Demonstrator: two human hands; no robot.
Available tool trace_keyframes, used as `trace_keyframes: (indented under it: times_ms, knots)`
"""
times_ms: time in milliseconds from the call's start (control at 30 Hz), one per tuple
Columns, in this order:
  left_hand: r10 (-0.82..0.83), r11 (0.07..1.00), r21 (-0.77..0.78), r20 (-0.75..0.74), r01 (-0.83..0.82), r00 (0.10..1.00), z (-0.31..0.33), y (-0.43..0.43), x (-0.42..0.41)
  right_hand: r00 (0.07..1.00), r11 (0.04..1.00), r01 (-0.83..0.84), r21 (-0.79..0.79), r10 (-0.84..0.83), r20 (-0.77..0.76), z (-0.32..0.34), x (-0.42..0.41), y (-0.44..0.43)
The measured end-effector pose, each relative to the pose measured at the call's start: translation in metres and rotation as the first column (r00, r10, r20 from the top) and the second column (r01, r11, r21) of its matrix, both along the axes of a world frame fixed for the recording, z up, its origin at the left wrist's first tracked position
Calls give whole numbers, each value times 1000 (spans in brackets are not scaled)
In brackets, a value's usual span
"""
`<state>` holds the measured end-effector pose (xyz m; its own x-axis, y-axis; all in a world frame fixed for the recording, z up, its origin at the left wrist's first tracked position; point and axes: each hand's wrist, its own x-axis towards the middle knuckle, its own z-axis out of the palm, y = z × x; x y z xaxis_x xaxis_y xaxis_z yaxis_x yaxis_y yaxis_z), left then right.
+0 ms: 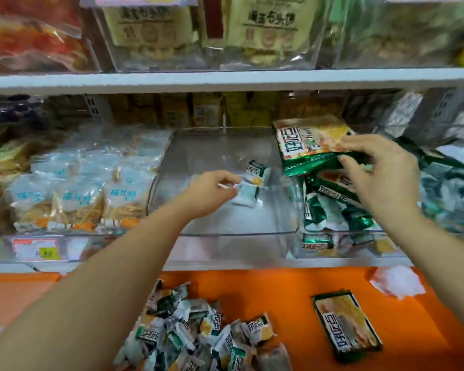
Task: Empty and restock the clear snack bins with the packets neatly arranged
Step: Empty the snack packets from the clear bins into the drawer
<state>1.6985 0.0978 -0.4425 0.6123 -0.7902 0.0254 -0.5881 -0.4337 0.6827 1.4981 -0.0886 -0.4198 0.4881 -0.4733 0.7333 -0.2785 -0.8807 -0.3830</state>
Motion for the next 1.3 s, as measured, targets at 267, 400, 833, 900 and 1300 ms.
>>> trace_keyframes:
  times_ms: [267,400,833,900,1300]
  knots:
    - [-18,868,497,90,-29,996,-18,-75,22,991,990,131,46,-132,25,-24,1,-29]
    - [32,833,546,120,-93,992,-39,-95,36,995,989,95,116,-95,-7,-27,2,-33]
    - [-215,896,443,357,37,909,-34,-113,64,989,804,28,594,65,-135,-2,1,-49]
    - [-289,868,491,384,71,877,-29,-119,68,971,776,28,630,129,-202,5,1,-53]
    - [-419,822,544,378,168,825,-36,-143,75,921,797,34,603,209,-328,16,6,-55]
